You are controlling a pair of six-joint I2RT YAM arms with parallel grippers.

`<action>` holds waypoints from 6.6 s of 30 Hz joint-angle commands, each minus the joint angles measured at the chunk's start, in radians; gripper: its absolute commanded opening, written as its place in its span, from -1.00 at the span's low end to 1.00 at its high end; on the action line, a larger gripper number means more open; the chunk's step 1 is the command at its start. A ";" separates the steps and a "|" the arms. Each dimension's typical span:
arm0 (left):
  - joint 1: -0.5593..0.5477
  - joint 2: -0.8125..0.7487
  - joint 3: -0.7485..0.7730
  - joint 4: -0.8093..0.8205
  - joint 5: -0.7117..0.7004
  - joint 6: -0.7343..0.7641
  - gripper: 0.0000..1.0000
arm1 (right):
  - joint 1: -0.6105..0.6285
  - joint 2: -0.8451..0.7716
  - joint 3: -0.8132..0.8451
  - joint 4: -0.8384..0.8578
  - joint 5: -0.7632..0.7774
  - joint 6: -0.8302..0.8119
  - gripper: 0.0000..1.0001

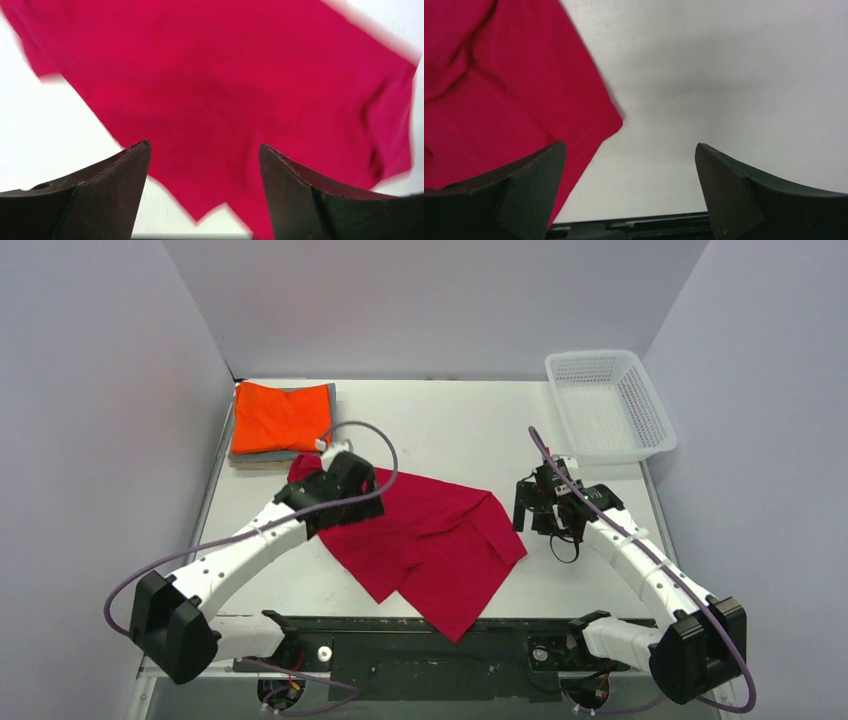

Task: Fold and stack the t-shirts
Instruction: Flatten out the tshirt

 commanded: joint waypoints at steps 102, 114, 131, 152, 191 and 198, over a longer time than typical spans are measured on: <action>-0.072 -0.270 0.310 -0.240 -0.587 -0.078 -1.00 | 0.131 -0.128 0.277 -0.179 0.490 -0.057 -1.00; -0.072 -0.449 0.725 0.068 -0.224 0.405 -1.00 | 0.131 -0.241 0.883 -0.322 0.221 -0.169 -1.00; 0.194 -0.327 1.233 -0.023 0.244 0.446 -1.00 | 0.130 -0.283 1.260 -0.396 -0.013 -0.138 -1.00; 0.219 0.634 0.661 0.296 -0.075 0.616 -0.85 | -0.134 0.520 0.738 -0.056 0.275 -0.174 -0.99; 0.237 0.695 0.369 0.488 0.529 0.070 0.84 | -0.096 0.390 0.003 0.288 -0.181 0.150 0.83; 0.237 0.763 0.380 0.526 0.555 0.060 0.84 | -0.097 0.436 -0.003 0.289 -0.180 0.135 0.83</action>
